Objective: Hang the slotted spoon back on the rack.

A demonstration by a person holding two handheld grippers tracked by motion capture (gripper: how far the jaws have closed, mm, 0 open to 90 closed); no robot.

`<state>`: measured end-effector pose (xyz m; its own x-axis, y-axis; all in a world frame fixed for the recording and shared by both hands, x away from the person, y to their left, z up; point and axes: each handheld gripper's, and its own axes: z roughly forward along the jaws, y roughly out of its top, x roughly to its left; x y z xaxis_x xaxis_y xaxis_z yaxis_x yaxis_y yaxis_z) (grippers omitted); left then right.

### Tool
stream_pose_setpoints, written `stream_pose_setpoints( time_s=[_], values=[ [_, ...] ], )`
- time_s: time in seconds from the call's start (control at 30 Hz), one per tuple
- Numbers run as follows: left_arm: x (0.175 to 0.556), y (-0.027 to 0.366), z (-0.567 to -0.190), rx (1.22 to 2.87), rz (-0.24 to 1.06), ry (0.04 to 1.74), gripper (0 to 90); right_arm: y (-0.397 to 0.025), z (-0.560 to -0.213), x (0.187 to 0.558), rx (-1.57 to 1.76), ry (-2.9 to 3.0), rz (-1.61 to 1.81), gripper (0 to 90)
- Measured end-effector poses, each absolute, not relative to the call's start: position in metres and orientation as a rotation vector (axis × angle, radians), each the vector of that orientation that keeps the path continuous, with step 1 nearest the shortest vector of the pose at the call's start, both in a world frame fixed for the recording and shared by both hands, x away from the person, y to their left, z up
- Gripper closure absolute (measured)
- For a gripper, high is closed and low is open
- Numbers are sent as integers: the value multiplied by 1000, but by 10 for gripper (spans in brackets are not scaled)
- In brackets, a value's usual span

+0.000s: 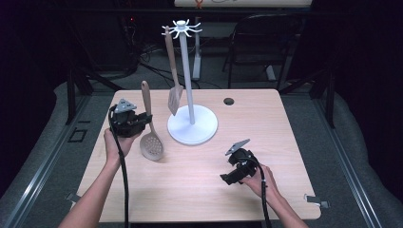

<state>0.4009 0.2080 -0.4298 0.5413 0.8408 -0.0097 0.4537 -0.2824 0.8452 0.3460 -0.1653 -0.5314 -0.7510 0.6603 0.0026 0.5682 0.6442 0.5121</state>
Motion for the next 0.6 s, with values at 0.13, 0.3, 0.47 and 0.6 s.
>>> stream_pose_setpoints(
  time_s=[0.13,0.3,0.47,0.6],
  values=[
    [403,205,-427,1924,570,1047,760,-168,-531,346,1024,2663,752,55],
    [405,202,-423,1918,575,1041,760,-170,-530,347,1033,2648,753,37],
    [407,198,-418,1917,586,1027,760,-169,-530,347,1035,2644,754,44],
    [409,194,-413,1915,592,1015,760,-169,-530,347,1034,2650,745,60]
  ],
)
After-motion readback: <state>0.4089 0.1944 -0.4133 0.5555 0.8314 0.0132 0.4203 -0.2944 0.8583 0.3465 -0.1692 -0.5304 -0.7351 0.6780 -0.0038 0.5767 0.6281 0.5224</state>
